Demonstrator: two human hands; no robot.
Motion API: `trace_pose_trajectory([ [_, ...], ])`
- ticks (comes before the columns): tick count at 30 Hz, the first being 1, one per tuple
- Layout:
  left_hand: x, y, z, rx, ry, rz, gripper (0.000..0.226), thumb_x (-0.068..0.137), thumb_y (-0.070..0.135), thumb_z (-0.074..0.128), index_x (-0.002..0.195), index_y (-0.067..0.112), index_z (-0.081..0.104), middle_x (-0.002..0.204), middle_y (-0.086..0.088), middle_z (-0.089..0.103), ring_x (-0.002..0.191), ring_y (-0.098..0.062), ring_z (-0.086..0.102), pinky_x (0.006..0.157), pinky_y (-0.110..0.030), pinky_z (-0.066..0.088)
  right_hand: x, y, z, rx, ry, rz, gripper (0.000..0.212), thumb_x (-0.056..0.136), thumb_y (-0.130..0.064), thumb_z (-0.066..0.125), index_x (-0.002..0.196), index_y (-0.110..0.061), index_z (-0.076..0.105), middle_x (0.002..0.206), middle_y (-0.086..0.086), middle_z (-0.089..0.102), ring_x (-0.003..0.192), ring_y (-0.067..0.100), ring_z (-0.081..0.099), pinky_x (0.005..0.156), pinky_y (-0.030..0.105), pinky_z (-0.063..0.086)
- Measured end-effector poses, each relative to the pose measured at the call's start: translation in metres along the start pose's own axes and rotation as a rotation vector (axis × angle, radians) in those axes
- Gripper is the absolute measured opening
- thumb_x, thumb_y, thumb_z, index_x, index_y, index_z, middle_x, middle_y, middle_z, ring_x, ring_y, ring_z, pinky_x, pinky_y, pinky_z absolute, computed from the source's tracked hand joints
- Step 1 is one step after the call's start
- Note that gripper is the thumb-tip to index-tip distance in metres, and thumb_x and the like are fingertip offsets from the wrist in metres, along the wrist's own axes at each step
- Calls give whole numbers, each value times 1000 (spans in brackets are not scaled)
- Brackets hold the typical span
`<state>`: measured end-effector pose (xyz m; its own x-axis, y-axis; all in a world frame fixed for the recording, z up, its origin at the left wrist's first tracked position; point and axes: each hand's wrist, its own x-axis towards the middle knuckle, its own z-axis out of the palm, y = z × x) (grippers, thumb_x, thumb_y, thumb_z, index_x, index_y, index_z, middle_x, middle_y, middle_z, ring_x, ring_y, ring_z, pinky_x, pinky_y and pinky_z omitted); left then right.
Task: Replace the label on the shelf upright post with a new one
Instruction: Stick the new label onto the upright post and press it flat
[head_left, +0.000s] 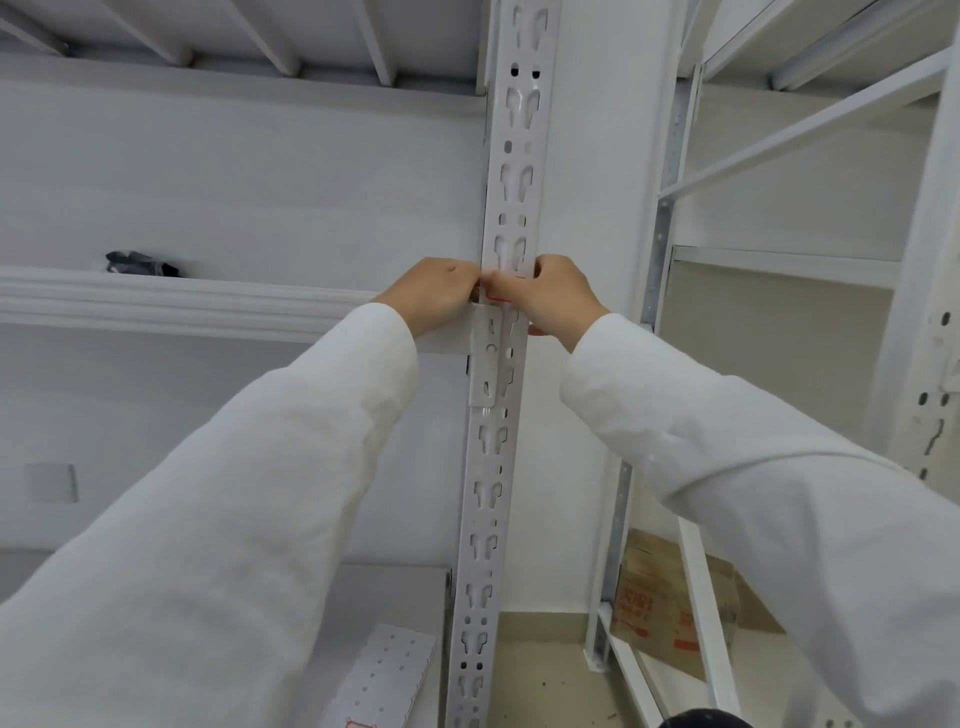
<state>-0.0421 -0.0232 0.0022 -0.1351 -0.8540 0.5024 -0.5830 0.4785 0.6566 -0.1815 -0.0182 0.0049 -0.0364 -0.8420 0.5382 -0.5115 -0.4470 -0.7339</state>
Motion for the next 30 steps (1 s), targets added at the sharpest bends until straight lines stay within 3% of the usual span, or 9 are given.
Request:
trace_pose_trajectory([
  [3, -2, 3, 0, 9, 0, 0, 24, 91, 21, 32, 84, 17, 55, 92, -12, 53, 85, -18, 41, 78, -32, 32, -1, 3, -3, -48, -11, -32, 43, 68, -38, 72, 93, -4, 64, 86, 4, 64, 90, 26, 65, 78, 44, 57],
  [8, -1, 1, 0, 17, 1, 6, 20, 90, 22, 33, 83, 20, 51, 90, -6, 49, 83, -18, 39, 76, -31, 30, 3, 5, -5, -94, -27, -58, 45, 66, -39, 76, 94, -5, 63, 96, 9, 68, 93, 26, 65, 77, 46, 58],
  [15, 2, -3, 1, 16, -8, 8, 19, 87, 28, 32, 81, 23, 50, 89, -2, 51, 83, -16, 42, 77, -31, 32, 6, 9, -26, -94, -195, -131, 31, 77, -22, 74, 104, -11, 64, 102, 7, 70, 95, 18, 66, 75, 29, 58],
  [21, 2, -4, 1, 22, -12, 10, 23, 78, 35, 29, 81, 25, 50, 89, 1, 52, 85, -16, 44, 78, -32, 33, 6, 12, -42, -41, -356, -149, 25, 83, -10, 67, 107, -18, 64, 98, 4, 70, 83, 5, 65, 76, 18, 55],
  [23, 2, -5, 1, 38, -10, 15, 23, 83, 34, 29, 82, 25, 51, 90, 0, 53, 85, -17, 44, 78, -32, 34, 6, 10, -41, -59, -339, -119, 18, 85, -17, 65, 103, -20, 65, 99, 5, 71, 87, 11, 67, 77, 22, 55],
  [26, 4, -6, 1, 43, 2, 22, 26, 80, 36, 29, 82, 26, 53, 92, -1, 55, 87, -18, 46, 82, -34, 39, 6, 11, -32, -40, -180, -106, 20, 84, -36, 63, 92, -19, 68, 94, 2, 72, 84, 15, 69, 72, 26, 56],
  [30, 4, -7, 3, 49, 2, 19, 22, 78, 36, 29, 81, 27, 49, 89, 2, 50, 84, -16, 42, 78, -32, 33, 5, 16, -29, 61, -169, -78, 17, 89, -30, 59, 100, -19, 67, 96, 5, 69, 78, 14, 66, 72, 25, 55],
])
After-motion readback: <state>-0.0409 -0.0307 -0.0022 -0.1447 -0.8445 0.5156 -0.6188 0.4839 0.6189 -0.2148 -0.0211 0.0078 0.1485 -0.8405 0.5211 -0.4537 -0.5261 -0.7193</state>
